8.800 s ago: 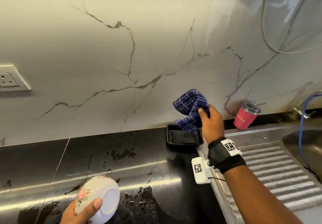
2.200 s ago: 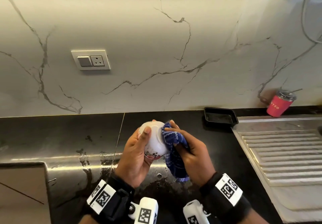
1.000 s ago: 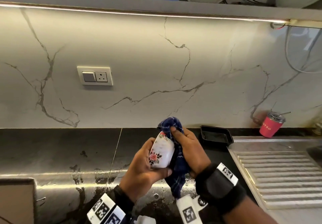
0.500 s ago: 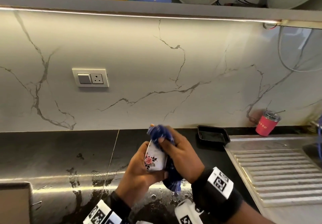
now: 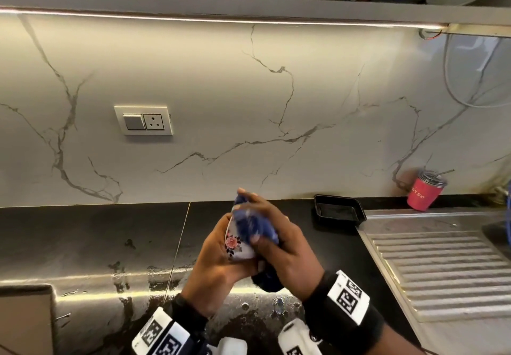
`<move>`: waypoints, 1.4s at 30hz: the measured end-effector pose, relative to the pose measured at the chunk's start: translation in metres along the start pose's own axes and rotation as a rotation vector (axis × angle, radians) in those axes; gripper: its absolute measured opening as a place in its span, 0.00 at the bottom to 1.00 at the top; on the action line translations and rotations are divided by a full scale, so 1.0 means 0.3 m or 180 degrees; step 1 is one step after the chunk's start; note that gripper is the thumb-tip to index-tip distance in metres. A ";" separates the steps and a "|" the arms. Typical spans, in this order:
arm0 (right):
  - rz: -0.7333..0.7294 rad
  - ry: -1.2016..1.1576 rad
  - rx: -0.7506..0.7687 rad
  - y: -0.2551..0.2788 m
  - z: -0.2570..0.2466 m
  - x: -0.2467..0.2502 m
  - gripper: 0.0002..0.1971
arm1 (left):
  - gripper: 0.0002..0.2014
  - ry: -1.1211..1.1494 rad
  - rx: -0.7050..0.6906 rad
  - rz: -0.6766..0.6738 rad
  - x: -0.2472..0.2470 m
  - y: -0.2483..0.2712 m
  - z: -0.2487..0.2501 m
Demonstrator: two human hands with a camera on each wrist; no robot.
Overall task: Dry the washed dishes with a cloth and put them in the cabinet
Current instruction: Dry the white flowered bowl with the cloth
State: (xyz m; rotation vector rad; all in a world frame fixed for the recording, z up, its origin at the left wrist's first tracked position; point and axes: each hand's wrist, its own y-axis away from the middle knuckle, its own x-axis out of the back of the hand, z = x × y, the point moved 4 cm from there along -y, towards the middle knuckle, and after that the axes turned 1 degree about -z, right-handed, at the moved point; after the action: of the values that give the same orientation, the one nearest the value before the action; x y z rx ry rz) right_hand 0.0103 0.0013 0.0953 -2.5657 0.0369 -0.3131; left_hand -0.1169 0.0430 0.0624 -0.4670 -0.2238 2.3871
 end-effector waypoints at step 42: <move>0.0997 -0.1947 -0.1446 0.063 0.100 0.061 0.17 | 0.37 0.2567 0.1228 0.0669 -0.031 0.018 -0.093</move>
State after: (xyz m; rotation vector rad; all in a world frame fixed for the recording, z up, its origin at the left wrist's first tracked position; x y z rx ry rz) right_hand 0.0358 -0.0009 0.0646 -2.9240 0.3080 0.6705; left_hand -0.1027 0.0339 0.0378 -1.2419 0.6574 2.1545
